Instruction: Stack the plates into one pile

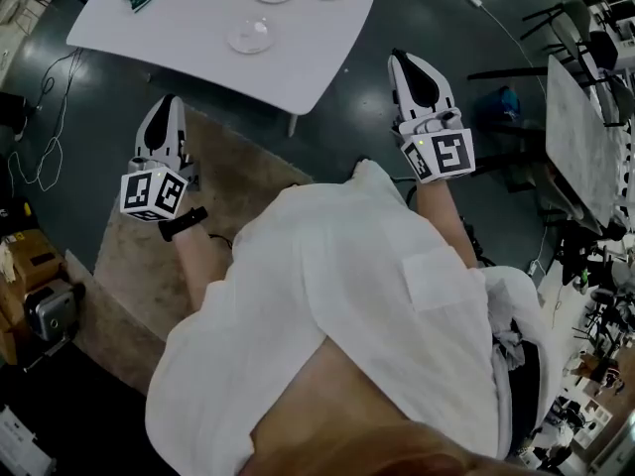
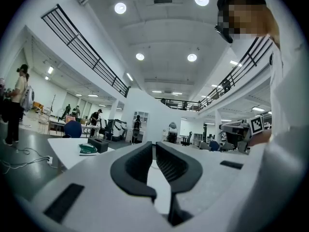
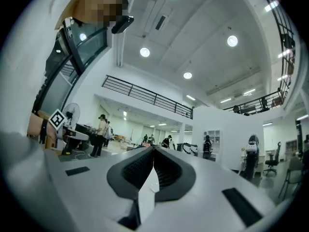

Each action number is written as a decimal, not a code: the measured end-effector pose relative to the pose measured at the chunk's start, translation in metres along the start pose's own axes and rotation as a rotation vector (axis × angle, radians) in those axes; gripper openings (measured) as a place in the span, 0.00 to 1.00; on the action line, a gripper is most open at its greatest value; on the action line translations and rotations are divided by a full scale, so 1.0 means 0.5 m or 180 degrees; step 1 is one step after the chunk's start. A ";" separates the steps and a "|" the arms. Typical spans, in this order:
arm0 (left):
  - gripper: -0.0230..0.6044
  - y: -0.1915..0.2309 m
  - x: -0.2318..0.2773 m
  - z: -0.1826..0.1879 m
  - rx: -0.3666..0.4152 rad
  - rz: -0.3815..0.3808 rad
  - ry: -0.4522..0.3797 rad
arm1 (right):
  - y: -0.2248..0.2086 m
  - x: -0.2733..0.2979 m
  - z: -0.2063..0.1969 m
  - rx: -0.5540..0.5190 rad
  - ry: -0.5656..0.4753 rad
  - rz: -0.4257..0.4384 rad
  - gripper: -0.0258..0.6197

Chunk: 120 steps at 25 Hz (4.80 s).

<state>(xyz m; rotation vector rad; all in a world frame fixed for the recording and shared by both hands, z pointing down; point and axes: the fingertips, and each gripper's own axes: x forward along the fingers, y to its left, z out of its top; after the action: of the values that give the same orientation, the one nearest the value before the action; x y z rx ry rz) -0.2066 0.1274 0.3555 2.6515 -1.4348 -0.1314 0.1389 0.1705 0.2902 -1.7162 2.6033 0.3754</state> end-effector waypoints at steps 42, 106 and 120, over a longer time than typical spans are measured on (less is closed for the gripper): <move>0.09 0.103 0.119 -0.150 -0.0276 0.0138 0.0589 | 0.012 0.225 -0.119 0.0379 0.0274 0.0579 0.09; 0.24 0.169 0.886 -0.643 0.3704 -0.2880 0.3260 | -0.246 0.365 -0.304 0.0690 0.1091 -0.0456 0.09; 0.23 0.174 0.893 -0.694 0.3984 -0.2837 0.3488 | -0.270 0.332 -0.313 0.0769 0.1142 -0.0642 0.09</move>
<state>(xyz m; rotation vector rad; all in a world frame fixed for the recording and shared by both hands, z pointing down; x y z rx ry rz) 0.0118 -0.2703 0.7041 2.7739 0.2316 2.2858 0.2146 -0.0615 0.3935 -2.0879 2.5165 -0.2638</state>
